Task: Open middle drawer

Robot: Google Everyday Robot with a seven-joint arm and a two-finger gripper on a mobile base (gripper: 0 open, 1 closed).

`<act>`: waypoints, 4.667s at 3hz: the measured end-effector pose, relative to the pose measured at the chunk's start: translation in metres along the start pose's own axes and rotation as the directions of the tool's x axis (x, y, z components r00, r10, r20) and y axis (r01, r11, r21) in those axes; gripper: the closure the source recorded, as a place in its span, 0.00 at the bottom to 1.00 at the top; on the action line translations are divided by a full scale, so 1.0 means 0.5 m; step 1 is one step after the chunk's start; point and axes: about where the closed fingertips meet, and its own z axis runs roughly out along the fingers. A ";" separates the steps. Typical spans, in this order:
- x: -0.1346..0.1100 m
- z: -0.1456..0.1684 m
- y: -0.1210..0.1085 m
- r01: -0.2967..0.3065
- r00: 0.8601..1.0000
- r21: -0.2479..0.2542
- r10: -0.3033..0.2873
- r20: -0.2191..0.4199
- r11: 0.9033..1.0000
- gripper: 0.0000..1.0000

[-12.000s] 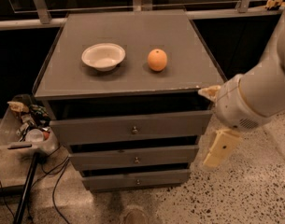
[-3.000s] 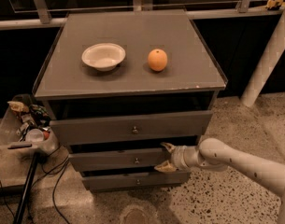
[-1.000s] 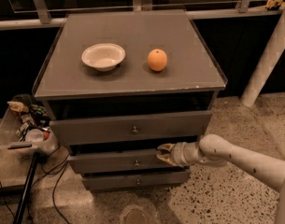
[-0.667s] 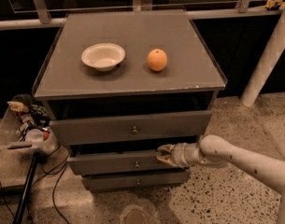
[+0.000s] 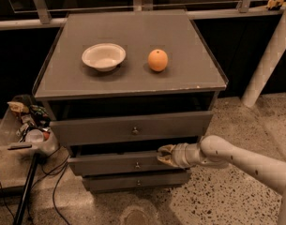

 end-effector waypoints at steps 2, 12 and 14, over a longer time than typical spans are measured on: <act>0.000 0.000 0.000 0.000 1.000 0.000 0.000 0.000 1.000 0.14; 0.021 -0.034 0.062 -0.048 0.999 0.001 0.048 -0.002 0.999 0.15; 0.036 -0.039 0.072 -0.065 0.998 0.000 0.065 -0.009 0.998 0.61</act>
Offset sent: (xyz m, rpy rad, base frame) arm 0.0000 0.0000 0.0000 0.0000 0.0000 0.0000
